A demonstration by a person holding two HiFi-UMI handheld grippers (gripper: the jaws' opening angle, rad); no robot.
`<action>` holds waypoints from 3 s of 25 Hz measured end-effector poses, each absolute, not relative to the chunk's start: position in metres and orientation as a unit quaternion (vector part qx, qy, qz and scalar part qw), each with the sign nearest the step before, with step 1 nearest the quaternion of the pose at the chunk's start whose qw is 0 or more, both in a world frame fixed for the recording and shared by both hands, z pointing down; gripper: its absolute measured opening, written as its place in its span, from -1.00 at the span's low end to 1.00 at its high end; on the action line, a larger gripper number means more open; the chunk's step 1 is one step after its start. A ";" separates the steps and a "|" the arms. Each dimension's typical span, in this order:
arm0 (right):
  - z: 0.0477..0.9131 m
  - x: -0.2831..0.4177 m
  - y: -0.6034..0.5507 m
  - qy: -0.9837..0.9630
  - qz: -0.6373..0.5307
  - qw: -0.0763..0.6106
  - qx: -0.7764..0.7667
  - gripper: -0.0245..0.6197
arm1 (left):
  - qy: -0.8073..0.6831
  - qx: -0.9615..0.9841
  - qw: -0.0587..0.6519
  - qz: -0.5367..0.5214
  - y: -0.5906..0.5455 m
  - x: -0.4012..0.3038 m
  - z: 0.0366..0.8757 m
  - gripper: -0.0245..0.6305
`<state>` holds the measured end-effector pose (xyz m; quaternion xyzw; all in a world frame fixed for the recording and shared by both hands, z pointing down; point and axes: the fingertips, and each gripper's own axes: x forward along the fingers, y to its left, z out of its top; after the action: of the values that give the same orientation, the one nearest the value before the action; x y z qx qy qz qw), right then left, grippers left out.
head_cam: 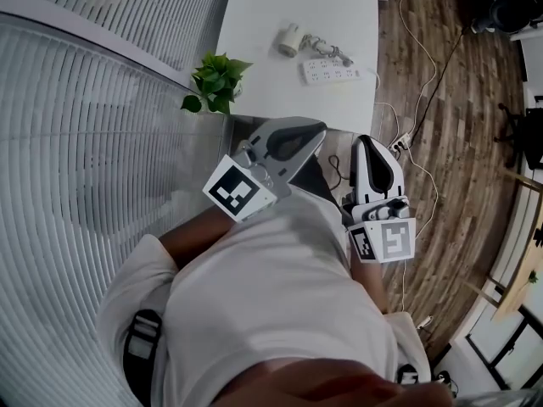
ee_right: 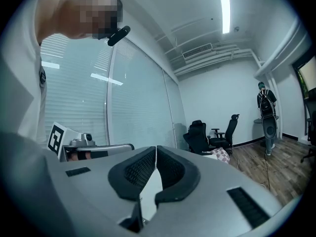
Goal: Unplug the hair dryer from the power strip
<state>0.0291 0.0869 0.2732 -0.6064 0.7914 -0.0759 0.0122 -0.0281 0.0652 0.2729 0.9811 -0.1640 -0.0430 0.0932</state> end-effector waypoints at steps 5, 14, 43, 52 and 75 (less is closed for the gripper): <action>0.278 0.057 0.062 0.791 -0.078 0.012 -0.606 -0.82 | -0.163 0.982 0.089 -0.037 0.042 -0.001 0.276 -0.84; 0.279 0.113 0.008 0.797 -0.082 0.003 -0.599 -0.82 | -0.175 0.980 0.093 -0.008 -0.004 0.053 0.287 -0.84; 0.335 0.192 -0.101 0.838 -0.050 -0.103 -0.534 -0.82 | -0.250 0.962 0.097 0.054 -0.113 0.138 0.336 -0.84; 0.374 0.177 -0.123 0.835 -0.052 -0.133 -0.531 -0.81 | -0.226 0.962 0.091 0.122 -0.122 0.134 0.383 -0.84; 0.585 0.156 -0.156 0.814 -0.135 -0.310 -0.473 -0.57 | -0.149 0.925 0.043 0.346 -0.139 0.127 0.600 -0.84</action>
<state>0.1563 -0.1561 0.5853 -0.4726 0.8139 -0.1345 -0.3101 0.1269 -0.1391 0.6003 0.9251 -0.1493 0.3465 0.0427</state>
